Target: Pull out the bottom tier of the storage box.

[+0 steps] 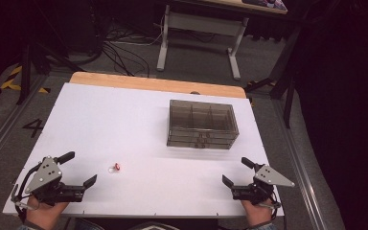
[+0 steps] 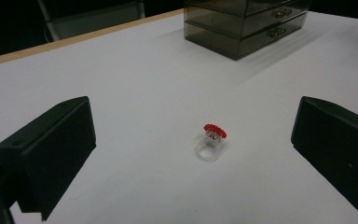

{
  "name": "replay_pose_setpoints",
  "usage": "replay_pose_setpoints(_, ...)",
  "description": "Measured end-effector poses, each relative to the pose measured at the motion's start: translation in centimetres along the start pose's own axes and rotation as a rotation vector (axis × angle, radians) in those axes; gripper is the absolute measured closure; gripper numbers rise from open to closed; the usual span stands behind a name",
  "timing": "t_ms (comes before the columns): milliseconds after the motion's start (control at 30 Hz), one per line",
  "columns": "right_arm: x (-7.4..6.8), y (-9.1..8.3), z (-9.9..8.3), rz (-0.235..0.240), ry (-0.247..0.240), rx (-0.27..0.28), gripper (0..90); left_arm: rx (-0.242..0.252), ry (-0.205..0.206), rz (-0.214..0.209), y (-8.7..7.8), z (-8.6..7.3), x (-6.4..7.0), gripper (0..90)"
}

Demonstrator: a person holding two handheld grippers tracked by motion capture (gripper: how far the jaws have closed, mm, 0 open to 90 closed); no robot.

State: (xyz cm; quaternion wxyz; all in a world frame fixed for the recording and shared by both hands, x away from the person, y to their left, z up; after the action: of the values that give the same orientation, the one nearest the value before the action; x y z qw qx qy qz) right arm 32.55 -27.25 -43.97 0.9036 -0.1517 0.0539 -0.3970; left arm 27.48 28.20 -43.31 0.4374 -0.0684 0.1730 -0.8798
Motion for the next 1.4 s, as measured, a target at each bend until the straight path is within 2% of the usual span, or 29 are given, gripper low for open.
replay_pose_setpoints(467,-0.1,0.1,0.0,-0.006,0.0,-0.016,2.0,0.009,0.0,0.002,0.1,0.1,-0.1,0.8)
replay_pose_setpoints(533,-0.1,0.0,0.0,-0.007,0.001,-0.02,2.5,-0.01,0.004,0.002,0.1,0.1,-0.1,2.8)
replay_pose_setpoints(667,-0.1,0.0,0.1,0.009,0.008,0.001,2.5,-0.013,0.004,0.017,0.1,0.0,0.0,3.4)
replay_pose_setpoints(800,-0.3,0.2,0.0,0.005,-0.006,-0.03,2.5,-0.008,0.006,0.019,0.1,0.1,0.0,3.4)
replay_pose_setpoints(967,-0.1,0.5,0.1,0.004,-0.002,-0.039,2.5,-0.004,0.002,0.023,0.0,0.0,0.0,3.4)
replay_pose_setpoints(1100,-0.2,0.8,0.4,0.016,0.004,-0.052,2.5,-0.001,-0.009,0.014,-0.1,0.0,0.0,3.4)
replay_pose_setpoints(1233,-0.7,1.3,1.3,0.031,-0.023,-0.057,2.5,0.003,-0.001,0.017,-0.1,0.1,-0.1,3.4)
replay_pose_setpoints(1400,-0.8,1.9,2.0,0.044,-0.033,-0.053,2.5,0.001,-0.001,0.015,-0.1,0.1,-0.1,3.4)
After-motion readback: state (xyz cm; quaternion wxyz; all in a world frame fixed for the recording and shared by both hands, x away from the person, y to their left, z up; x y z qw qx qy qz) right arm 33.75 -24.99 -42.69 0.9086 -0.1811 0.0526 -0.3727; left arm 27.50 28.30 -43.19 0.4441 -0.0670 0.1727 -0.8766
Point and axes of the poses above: each handheld gripper's, and its own axes: y roughly forward along the jaws, z roughly out of its top, x roughly to its right, the point moved 1 cm from there along y, roughly forward along the jaws, and after that the axes turned 1 degree about -x, right-handed, at the moved point
